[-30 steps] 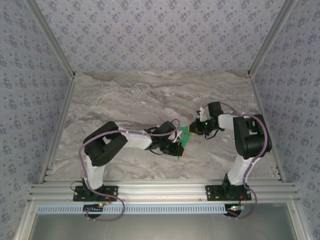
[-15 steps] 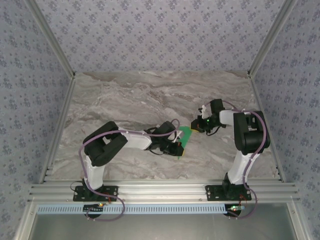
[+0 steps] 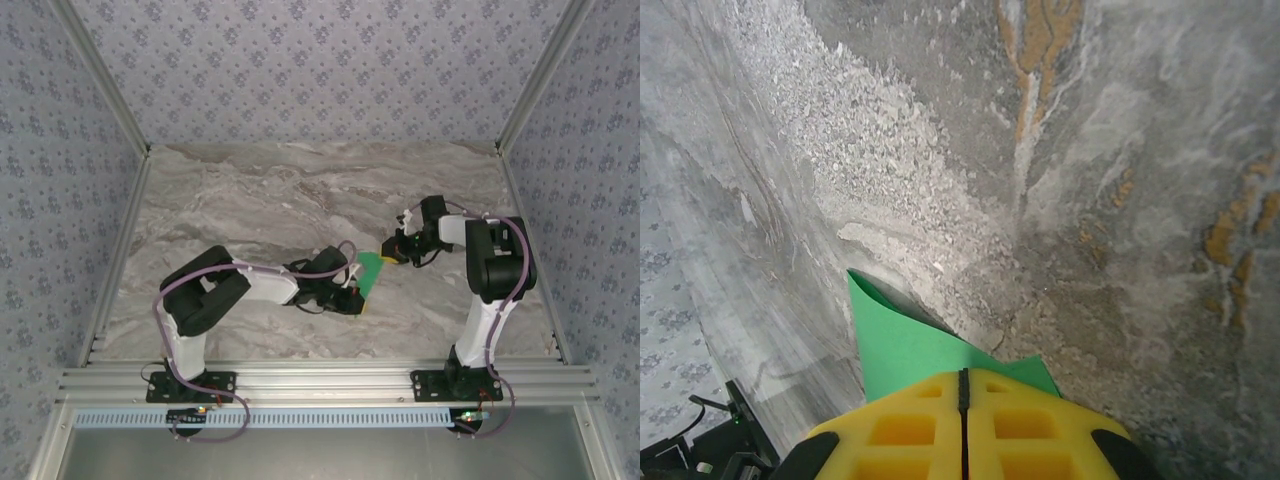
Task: Fold a paper plane with a square sheet of paper (fold left side to right side)
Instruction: Fold the wing for the fifth time at the center of the table, then turn over the paper plane at the center of the table.
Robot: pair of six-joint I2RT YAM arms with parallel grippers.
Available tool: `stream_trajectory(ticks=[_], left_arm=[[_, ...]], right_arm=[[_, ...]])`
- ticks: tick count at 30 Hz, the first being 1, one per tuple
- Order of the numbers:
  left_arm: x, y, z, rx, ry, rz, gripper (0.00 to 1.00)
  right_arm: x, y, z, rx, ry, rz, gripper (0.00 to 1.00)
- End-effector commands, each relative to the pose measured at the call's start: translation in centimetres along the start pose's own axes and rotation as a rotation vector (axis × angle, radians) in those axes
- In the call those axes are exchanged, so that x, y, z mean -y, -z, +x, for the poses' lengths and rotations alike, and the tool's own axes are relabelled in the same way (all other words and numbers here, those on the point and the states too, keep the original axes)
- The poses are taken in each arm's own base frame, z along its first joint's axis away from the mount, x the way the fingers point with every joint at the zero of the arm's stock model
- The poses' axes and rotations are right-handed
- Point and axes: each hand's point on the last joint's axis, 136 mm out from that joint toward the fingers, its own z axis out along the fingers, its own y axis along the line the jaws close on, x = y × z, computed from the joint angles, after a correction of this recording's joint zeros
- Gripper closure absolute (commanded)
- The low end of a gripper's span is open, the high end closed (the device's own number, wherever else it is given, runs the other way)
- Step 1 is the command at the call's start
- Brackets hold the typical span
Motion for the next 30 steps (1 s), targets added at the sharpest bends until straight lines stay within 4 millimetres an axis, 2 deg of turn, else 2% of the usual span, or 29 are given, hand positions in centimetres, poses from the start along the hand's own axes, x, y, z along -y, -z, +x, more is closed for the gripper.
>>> stream_trajectory(ticks=[1, 4, 8, 14, 18, 20, 23, 26, 30], left_arm=[[-2.6, 0.0, 6.5, -0.194, 0.085, -0.098, 0.98], [-2.5, 0.3, 6.9, -0.19, 0.086, -0.093, 0.98], [-1.7, 1.2, 6.2, -0.157, 0.053, -0.09, 0.96], [0.8, 4.1, 3.4, -0.039, -0.035, -0.067, 0.89], [1.0, 6.8, 1.3, 0.073, -0.077, -0.121, 0.8], [0.7, 8.4, 0.1, 0.143, -0.079, -0.162, 0.75], [-0.9, 11.4, -1.9, 0.275, -0.062, -0.29, 0.7], [-3.0, 14.8, -3.3, 0.427, -0.03, -0.442, 0.65], [-4.9, 18.8, -3.9, 0.592, 0.021, -0.574, 0.55]], right_arm=[[2.7, 0.0, -2.0, 0.044, 0.003, 0.096, 0.94], [2.3, -0.1, -2.0, 0.033, 0.004, 0.075, 0.94], [-0.3, 1.1, -2.9, 0.071, 0.05, 0.0, 0.91], [-4.4, 5.1, -4.8, 0.183, 0.158, -0.017, 0.69], [-5.4, 7.3, -4.6, 0.239, 0.19, 0.079, 0.58], [-5.6, 8.0, -3.5, 0.252, 0.203, 0.175, 0.53], [-6.1, 8.5, -1.3, 0.262, 0.219, 0.326, 0.45], [-6.3, 7.5, 1.4, 0.257, 0.21, 0.424, 0.38], [-7.1, 4.5, 4.9, 0.246, 0.233, 0.503, 0.32]])
